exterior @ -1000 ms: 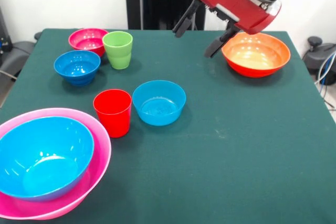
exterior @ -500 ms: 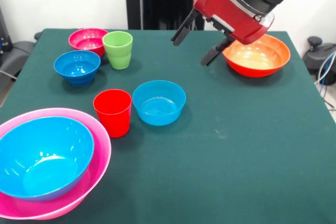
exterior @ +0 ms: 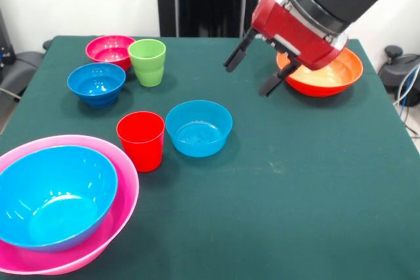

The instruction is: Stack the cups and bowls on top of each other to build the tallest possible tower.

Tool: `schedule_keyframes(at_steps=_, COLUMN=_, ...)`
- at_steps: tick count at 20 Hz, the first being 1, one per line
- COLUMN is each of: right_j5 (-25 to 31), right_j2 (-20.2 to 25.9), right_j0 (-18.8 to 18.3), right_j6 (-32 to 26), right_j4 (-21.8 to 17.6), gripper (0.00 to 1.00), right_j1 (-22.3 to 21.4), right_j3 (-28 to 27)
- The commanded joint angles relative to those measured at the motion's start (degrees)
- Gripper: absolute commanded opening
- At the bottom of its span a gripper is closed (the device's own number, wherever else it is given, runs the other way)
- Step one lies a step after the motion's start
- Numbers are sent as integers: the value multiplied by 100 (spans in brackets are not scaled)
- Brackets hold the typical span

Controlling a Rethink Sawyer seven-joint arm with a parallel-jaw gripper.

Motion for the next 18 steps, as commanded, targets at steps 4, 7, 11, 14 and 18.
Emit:
schedule_keyframes(at_steps=4, right_j5=-1040, right_j2=259, right_j0=115, right_j6=1483, right_j4=-187, gripper=100, right_j1=703, right_j3=711)
schedule_keyframes(at_steps=7, right_j5=-1122, right_j2=202, right_j0=140, right_j6=1465, right_j4=-191, gripper=100, right_j1=738, right_j3=750)
schedule_keyframes(at_steps=11, right_j5=-1202, right_j2=133, right_j0=164, right_j6=1385, right_j4=-196, gripper=100, right_j1=768, right_j3=817)
schedule_keyframes(at_steps=14, right_j5=-1338, right_j2=136, right_j0=155, right_j6=1331, right_j4=-170, gripper=100, right_j1=768, right_j3=895)
schedule_keyframes(at_steps=18, right_j5=-1473, right_j2=161, right_j0=125, right_j6=1250, right_j4=-131, gripper=100, right_j1=741, right_j3=1004)
